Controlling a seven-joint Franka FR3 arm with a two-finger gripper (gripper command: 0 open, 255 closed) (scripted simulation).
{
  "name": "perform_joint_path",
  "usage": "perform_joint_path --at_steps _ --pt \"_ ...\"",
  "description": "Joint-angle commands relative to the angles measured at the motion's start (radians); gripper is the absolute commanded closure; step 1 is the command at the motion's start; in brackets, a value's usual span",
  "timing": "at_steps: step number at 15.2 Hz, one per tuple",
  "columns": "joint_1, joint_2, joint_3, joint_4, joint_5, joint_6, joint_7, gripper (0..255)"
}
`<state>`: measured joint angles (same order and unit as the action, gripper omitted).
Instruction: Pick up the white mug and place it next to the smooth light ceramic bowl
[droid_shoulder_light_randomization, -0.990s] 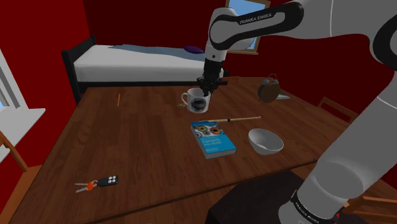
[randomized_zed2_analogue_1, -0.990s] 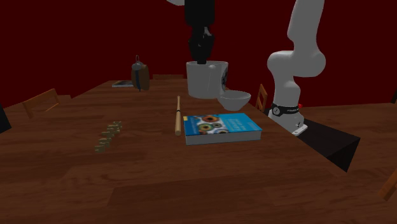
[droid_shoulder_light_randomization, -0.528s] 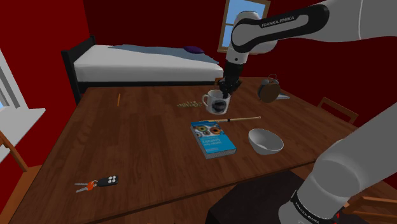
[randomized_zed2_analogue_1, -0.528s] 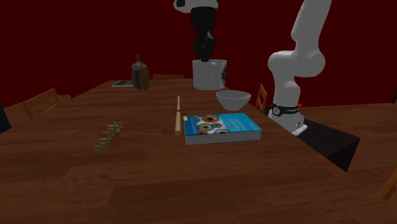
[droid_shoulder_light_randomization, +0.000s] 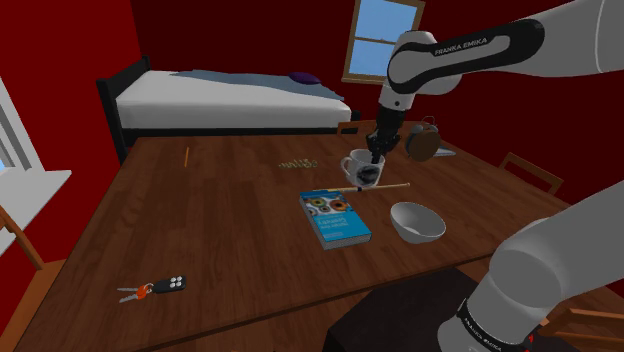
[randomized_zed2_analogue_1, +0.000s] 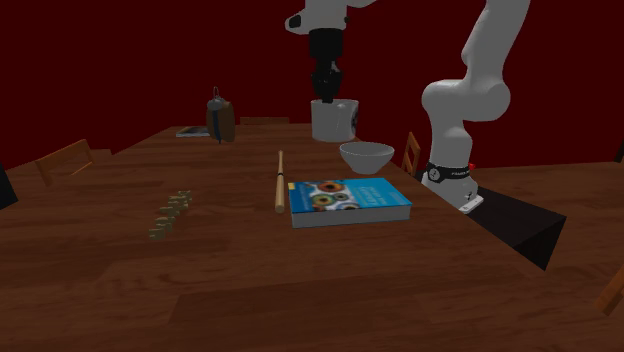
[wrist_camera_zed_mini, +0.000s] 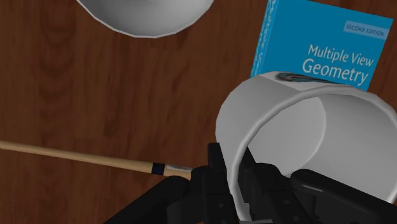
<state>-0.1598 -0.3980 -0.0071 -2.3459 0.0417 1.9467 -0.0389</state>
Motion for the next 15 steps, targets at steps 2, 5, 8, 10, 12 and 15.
perform_joint_path --at_steps 2,5,8,10,12,15 --pt "0.0 0.011 -0.001 -0.031 0.001 0.042 -0.003 255" --pt "0.0 0.023 -0.001 -0.062 0.002 0.085 -0.005 255" --pt "0.0 0.037 -0.001 -0.091 0.003 0.128 -0.007 255" --pt "0.001 0.048 -0.001 -0.109 0.003 0.157 -0.008 255" --pt "0.001 0.06 -0.001 -0.127 0.004 0.187 -0.009 255" --pt "0.002 0.079 -0.001 -0.152 0.006 0.231 -0.011 255"
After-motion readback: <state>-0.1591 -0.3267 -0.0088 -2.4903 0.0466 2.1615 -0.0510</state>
